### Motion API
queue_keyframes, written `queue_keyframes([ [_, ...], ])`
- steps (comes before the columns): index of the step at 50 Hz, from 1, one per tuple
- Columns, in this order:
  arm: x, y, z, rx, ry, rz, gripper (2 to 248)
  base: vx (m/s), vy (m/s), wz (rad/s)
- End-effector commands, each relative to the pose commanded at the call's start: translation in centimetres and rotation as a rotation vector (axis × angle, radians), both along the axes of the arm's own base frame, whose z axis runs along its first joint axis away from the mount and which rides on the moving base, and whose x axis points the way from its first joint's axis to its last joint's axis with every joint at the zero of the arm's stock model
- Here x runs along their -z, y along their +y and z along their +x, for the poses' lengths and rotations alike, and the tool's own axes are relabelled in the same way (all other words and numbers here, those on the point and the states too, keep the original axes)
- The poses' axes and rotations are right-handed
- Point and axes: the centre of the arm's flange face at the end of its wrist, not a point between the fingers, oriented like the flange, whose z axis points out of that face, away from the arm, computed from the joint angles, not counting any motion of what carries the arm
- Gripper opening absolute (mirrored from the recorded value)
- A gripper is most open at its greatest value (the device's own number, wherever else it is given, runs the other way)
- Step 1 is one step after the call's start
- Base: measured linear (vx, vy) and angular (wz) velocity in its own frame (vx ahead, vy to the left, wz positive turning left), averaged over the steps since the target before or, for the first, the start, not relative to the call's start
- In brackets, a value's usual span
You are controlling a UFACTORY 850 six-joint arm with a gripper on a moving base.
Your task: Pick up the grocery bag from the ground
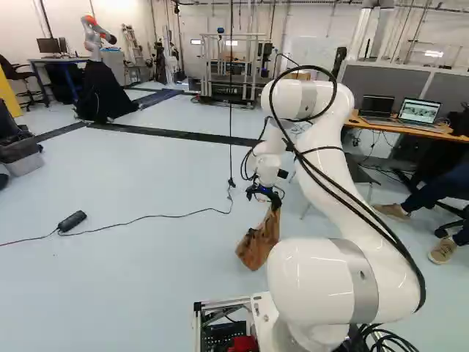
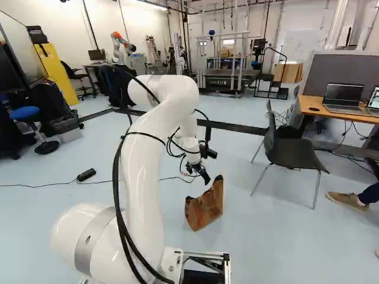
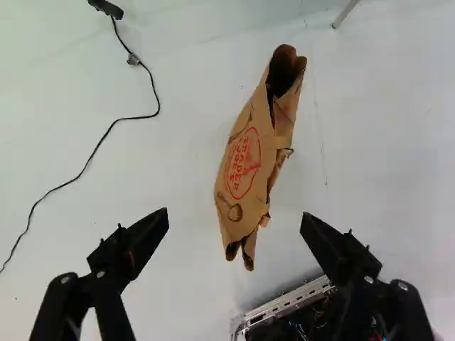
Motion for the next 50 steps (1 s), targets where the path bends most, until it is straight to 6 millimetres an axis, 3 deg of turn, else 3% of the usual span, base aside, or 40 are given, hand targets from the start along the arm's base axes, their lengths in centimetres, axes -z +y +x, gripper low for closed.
queue_keyframes([
  [50, 7.7, -3.0, 3.0, 0.132, 0.057, 0.075, 247, 0.000, 0.000, 0.000],
])
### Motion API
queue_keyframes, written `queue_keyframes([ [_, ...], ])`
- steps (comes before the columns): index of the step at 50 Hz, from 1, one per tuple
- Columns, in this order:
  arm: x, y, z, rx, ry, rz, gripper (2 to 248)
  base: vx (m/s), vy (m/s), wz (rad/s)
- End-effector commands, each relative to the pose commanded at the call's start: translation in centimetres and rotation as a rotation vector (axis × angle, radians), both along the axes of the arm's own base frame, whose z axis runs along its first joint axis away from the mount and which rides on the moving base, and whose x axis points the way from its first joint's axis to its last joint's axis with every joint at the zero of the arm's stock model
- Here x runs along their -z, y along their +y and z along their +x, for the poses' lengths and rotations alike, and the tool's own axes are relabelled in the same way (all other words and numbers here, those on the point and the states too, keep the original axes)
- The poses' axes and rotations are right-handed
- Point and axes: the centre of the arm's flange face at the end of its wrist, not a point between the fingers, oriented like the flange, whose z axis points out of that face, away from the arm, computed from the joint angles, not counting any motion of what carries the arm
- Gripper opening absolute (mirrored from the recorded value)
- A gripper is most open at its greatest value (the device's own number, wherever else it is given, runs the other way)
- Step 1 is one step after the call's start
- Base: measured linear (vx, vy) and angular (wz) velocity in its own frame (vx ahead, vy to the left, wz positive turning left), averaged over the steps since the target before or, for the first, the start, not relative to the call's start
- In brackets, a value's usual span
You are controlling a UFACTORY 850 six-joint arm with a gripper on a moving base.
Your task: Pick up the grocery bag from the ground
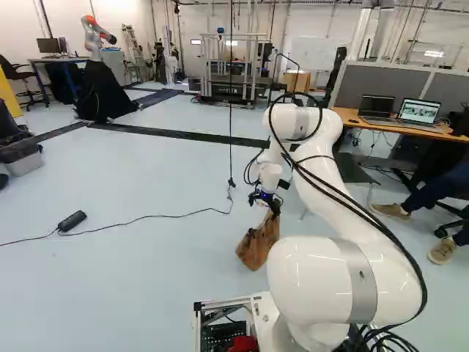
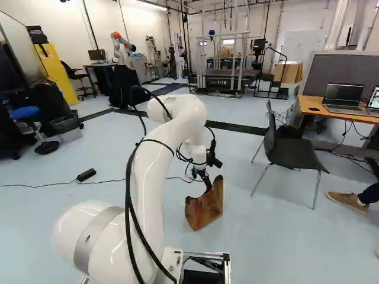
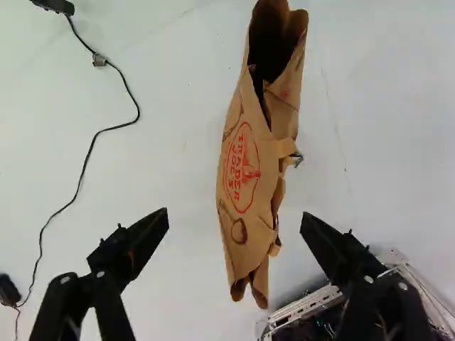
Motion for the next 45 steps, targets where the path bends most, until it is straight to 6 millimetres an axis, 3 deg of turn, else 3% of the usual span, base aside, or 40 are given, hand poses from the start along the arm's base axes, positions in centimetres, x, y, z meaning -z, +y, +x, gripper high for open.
queue_keyframes([
  [45, 6.9, -1.5, 1.4, 0.019, 0.001, 0.000, 247, 0.000, 0.000, 0.000],
])
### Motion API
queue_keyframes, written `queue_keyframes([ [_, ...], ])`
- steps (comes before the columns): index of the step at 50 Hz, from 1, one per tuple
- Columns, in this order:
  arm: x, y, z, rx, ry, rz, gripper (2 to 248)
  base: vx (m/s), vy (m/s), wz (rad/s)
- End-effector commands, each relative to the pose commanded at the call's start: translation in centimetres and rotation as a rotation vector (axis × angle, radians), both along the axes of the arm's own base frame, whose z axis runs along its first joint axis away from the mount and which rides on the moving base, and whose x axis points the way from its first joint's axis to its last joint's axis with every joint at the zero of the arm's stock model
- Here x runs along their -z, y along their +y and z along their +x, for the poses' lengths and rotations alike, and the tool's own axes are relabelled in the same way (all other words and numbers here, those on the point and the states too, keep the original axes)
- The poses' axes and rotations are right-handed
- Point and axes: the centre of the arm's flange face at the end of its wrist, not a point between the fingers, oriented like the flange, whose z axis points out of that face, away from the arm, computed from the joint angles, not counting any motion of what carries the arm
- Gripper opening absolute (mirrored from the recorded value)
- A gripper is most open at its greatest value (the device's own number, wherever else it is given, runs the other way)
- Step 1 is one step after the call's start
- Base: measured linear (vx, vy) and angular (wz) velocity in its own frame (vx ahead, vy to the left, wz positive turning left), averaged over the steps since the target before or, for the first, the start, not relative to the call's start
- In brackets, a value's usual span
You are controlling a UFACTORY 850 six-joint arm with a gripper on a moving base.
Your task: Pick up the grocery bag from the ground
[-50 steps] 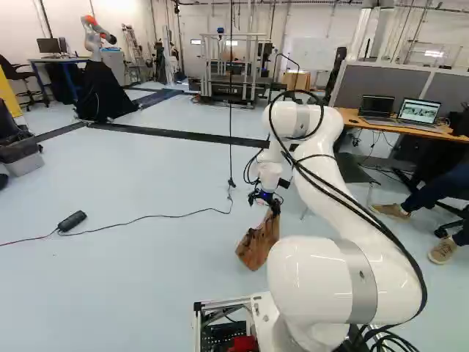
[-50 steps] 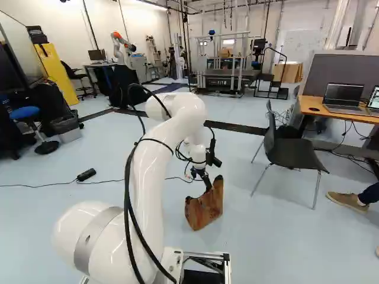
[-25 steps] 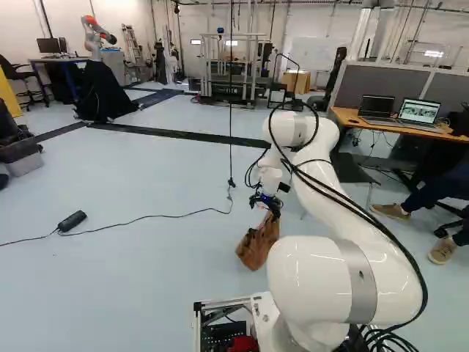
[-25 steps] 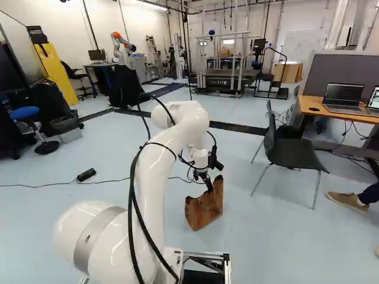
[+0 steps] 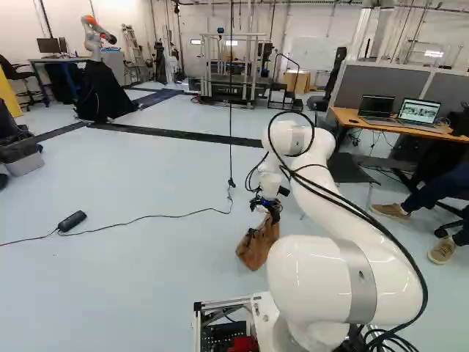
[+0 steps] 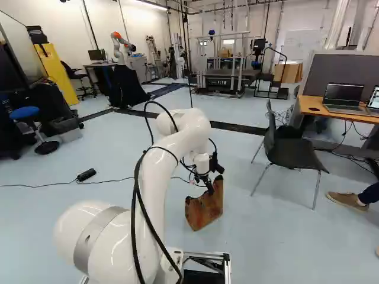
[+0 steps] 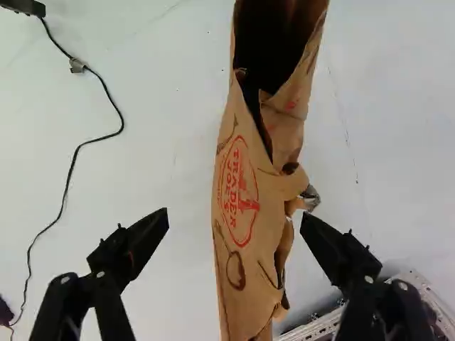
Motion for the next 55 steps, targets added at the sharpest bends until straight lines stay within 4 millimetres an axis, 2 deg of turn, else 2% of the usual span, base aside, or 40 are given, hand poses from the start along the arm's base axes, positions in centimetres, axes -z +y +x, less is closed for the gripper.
queue_keyframes([
  [55, 8.0, 0.0, 0.0, 0.000, 0.010, 0.002, 247, 0.000, 0.000, 0.000],
])
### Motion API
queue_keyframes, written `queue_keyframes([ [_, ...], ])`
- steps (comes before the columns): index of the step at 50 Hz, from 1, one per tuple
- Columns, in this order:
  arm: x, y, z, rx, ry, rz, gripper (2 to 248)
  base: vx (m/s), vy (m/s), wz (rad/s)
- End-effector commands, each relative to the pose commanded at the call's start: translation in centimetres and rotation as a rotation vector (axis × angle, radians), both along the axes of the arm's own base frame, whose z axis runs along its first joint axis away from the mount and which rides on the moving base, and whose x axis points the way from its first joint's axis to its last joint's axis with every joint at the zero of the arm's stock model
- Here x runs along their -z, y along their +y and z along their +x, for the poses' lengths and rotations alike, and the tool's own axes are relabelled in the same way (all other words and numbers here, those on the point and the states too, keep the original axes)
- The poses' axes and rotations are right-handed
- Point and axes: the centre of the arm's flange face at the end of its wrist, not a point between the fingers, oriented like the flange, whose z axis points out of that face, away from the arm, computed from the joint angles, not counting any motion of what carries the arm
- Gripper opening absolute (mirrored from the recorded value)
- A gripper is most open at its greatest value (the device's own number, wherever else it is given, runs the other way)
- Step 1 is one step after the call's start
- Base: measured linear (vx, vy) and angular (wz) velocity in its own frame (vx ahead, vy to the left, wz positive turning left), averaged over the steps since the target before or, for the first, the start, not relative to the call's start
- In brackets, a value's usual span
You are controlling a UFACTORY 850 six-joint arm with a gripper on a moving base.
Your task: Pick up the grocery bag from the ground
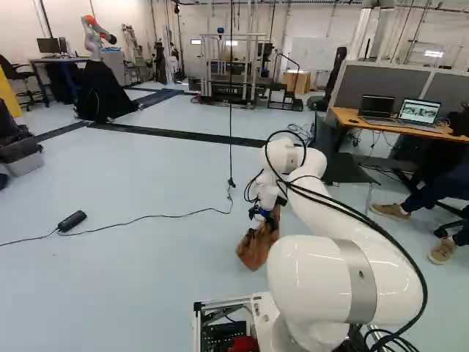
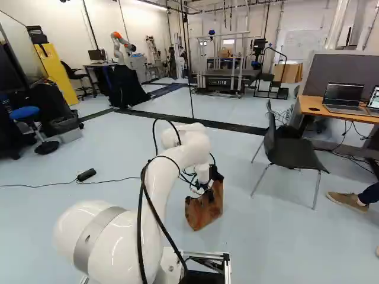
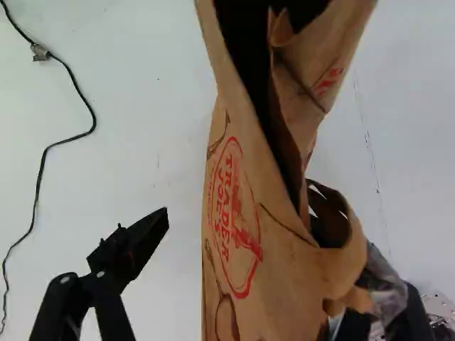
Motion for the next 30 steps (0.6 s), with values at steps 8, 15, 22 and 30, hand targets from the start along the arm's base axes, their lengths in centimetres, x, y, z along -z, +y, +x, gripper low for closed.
queue_keyframes([
  [8, 0.16, 0.00, -0.01, 0.000, 0.000, 0.000, 247, 0.000, 0.000, 0.000],
  [15, 0.17, 0.00, -0.01, 0.000, 0.000, 0.000, 247, 0.000, 0.000, 0.000],
  [22, 0.17, 0.00, -0.01, 0.000, 0.000, 0.000, 232, 0.000, 0.000, 0.000],
  [30, 0.17, 0.00, -0.01, 0.000, 0.000, 0.000, 193, 0.000, 0.000, 0.000],
])
